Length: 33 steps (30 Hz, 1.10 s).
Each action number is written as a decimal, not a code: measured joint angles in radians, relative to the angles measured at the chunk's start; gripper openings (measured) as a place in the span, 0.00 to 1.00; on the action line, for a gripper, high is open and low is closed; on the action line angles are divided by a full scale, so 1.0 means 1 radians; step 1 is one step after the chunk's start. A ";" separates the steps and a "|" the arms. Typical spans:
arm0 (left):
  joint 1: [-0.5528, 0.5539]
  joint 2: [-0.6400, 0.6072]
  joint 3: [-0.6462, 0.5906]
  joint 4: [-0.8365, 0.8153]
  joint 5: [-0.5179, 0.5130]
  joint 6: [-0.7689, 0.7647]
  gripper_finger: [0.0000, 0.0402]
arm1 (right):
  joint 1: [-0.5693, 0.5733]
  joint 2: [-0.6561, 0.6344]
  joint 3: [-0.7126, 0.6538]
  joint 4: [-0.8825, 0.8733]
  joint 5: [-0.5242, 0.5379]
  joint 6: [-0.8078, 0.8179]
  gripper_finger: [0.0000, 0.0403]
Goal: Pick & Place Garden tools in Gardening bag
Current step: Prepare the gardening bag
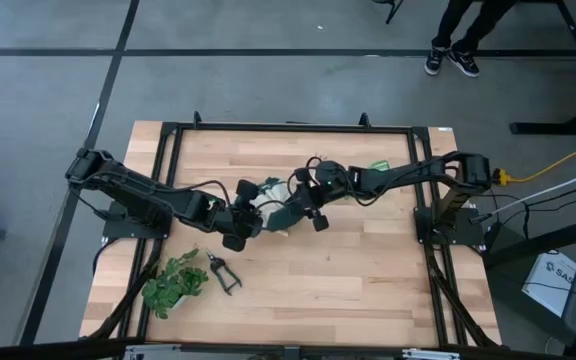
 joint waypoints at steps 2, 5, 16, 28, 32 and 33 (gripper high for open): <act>0.000 0.000 0.000 0.004 0.002 -0.025 0.00 | 0.000 0.000 0.001 -0.008 0.001 -0.006 0.32; 0.000 0.000 0.000 0.009 0.007 -0.065 0.01 | 0.000 -0.003 0.001 -0.023 0.001 -0.022 0.14; 0.065 -0.147 0.068 -0.088 0.034 -0.555 0.22 | 0.036 -0.006 0.001 -0.076 0.399 -0.224 0.01; 0.258 -0.259 0.038 -0.133 0.300 -1.042 0.47 | 0.175 -0.006 0.000 0.023 0.626 -0.655 0.00; 0.294 -0.238 0.038 -0.171 0.407 -1.107 0.51 | 0.229 -0.006 0.000 0.088 0.757 -0.796 0.00; 0.302 -0.237 0.038 -0.182 0.419 -1.117 0.52 | 0.242 -0.006 0.000 0.110 0.781 -0.822 0.00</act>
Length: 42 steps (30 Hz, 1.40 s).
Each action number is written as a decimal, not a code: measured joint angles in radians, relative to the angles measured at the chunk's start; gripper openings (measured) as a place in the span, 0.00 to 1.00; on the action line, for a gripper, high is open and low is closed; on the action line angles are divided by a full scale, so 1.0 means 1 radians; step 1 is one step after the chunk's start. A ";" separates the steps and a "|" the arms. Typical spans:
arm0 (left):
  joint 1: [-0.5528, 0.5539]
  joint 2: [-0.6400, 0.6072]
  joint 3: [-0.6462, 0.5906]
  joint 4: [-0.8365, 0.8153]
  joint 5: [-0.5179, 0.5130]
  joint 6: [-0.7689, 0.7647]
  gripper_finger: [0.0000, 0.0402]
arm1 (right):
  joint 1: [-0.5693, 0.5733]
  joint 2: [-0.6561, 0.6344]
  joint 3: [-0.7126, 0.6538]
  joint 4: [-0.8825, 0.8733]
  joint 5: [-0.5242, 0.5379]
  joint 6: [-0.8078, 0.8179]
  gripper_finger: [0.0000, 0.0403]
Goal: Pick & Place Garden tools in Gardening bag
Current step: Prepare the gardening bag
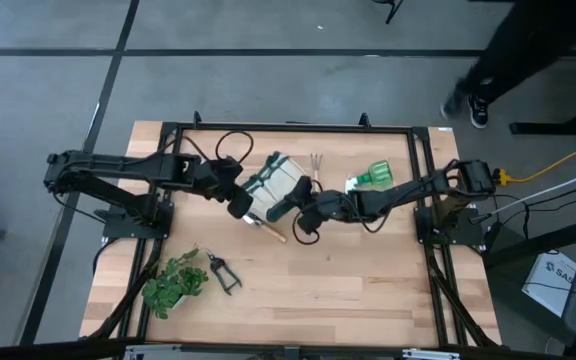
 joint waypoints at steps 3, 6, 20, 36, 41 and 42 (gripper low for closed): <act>0.020 -0.001 0.000 -0.020 0.004 -0.024 0.54 | 0.029 0.000 0.000 0.058 0.049 -0.051 0.00; 0.040 -0.015 0.000 -0.042 0.007 -0.025 0.55 | 0.053 0.000 0.000 0.086 0.090 -0.097 0.00; 0.141 -0.019 -0.001 -0.072 0.162 0.071 0.55 | 0.110 0.000 -0.001 0.167 0.108 -0.135 0.00; 0.185 -0.019 -0.001 0.006 0.296 0.151 0.52 | 0.133 0.000 -0.001 0.276 0.121 -0.205 0.00; 0.152 -0.019 -0.001 0.032 0.294 0.179 0.37 | 0.123 0.000 -0.001 0.281 0.114 -0.176 0.00; 0.143 -0.019 -0.001 0.033 0.288 0.182 0.32 | 0.120 0.000 -0.001 0.280 0.114 -0.171 0.00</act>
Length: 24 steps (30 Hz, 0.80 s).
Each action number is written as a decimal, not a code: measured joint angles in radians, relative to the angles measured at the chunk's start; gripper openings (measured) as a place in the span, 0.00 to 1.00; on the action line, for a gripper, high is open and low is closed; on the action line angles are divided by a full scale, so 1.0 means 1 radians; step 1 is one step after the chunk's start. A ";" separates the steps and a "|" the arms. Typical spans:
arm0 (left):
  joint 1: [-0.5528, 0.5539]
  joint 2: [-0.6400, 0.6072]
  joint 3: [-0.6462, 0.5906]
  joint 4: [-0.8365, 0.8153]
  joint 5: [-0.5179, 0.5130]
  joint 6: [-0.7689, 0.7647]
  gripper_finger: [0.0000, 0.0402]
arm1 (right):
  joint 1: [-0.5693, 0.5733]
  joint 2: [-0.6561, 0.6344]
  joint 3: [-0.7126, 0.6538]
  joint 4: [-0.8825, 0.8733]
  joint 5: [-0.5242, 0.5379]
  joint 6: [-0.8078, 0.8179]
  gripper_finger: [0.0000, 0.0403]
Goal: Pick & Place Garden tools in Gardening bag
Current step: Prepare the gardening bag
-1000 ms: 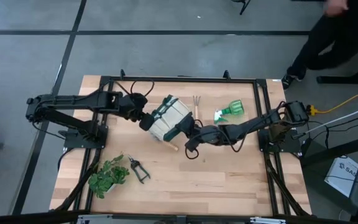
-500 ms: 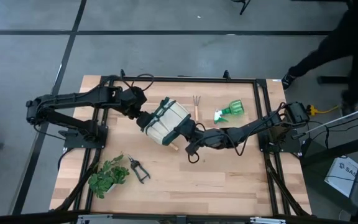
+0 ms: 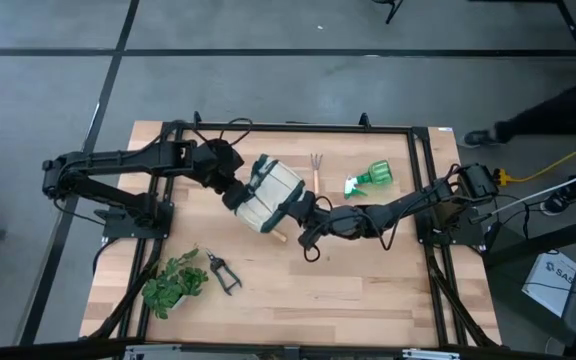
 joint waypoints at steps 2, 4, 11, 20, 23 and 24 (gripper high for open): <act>-0.016 0.000 0.000 0.001 -0.008 0.014 0.22 | -0.006 0.000 0.000 0.000 0.000 0.023 0.00; -0.027 -0.001 0.000 0.007 -0.020 0.031 0.11 | -0.013 0.000 0.000 -0.001 0.000 0.045 0.00; -0.056 -0.009 0.000 0.008 -0.139 0.087 0.00 | -0.031 0.000 0.000 -0.002 0.001 0.153 0.03; -0.066 -0.013 0.046 -0.005 -0.284 0.208 0.00 | -0.063 -0.001 0.001 -0.102 -0.147 0.460 0.03; -0.066 -0.013 0.050 -0.009 -0.327 0.243 0.00 | -0.066 0.000 0.000 -0.124 -0.162 0.505 0.03; -0.066 -0.013 0.051 -0.015 -0.342 0.255 0.00 | -0.067 0.000 0.001 -0.116 -0.162 0.542 0.03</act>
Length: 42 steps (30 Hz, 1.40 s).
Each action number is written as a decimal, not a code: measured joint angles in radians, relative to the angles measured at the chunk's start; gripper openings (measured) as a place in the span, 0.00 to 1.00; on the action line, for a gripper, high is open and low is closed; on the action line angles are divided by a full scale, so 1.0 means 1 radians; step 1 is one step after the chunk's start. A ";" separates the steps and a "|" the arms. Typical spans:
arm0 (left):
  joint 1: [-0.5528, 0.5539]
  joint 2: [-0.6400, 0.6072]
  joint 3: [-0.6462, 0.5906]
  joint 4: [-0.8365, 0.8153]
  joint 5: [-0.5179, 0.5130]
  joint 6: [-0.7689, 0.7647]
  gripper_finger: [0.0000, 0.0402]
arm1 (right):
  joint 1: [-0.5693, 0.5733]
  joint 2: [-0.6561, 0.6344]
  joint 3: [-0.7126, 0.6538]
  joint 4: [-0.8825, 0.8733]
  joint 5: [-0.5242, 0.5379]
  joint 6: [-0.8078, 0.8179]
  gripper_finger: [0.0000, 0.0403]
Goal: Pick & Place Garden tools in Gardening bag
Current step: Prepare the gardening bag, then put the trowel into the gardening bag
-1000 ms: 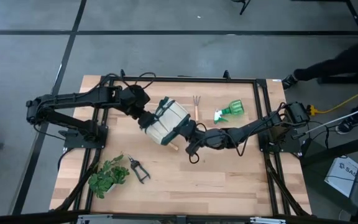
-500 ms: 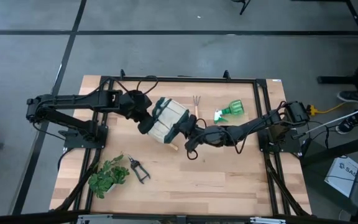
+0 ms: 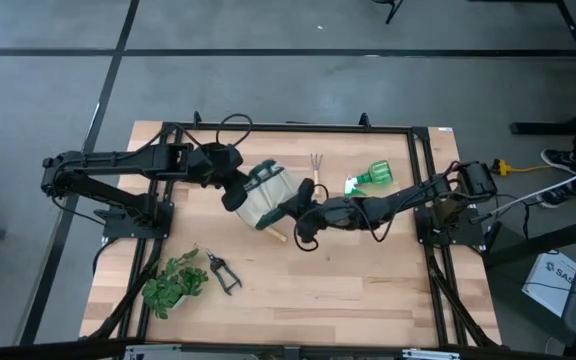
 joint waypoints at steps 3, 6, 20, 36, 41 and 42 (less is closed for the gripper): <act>0.000 0.000 0.000 -0.012 -0.056 0.033 0.00 | -0.002 -0.001 0.001 -0.002 0.010 0.050 0.03; 0.000 0.000 0.000 -0.025 -0.107 0.058 0.00 | -0.002 -0.001 0.001 -0.004 0.018 0.055 0.03; -0.038 0.000 0.002 -0.038 -0.257 0.141 0.00 | -0.054 -0.001 0.001 -0.026 -0.116 0.253 0.09; -0.050 0.002 0.002 -0.042 -0.380 0.267 0.00 | -0.222 0.001 0.001 -0.053 -0.427 0.915 0.55; -0.072 0.041 -0.002 -0.116 -0.330 0.189 0.00 | -0.229 0.001 0.001 -0.088 -0.440 0.916 0.55; -0.079 0.052 -0.003 -0.127 -0.314 0.178 0.00 | -0.229 0.001 0.001 -0.092 -0.440 0.916 0.54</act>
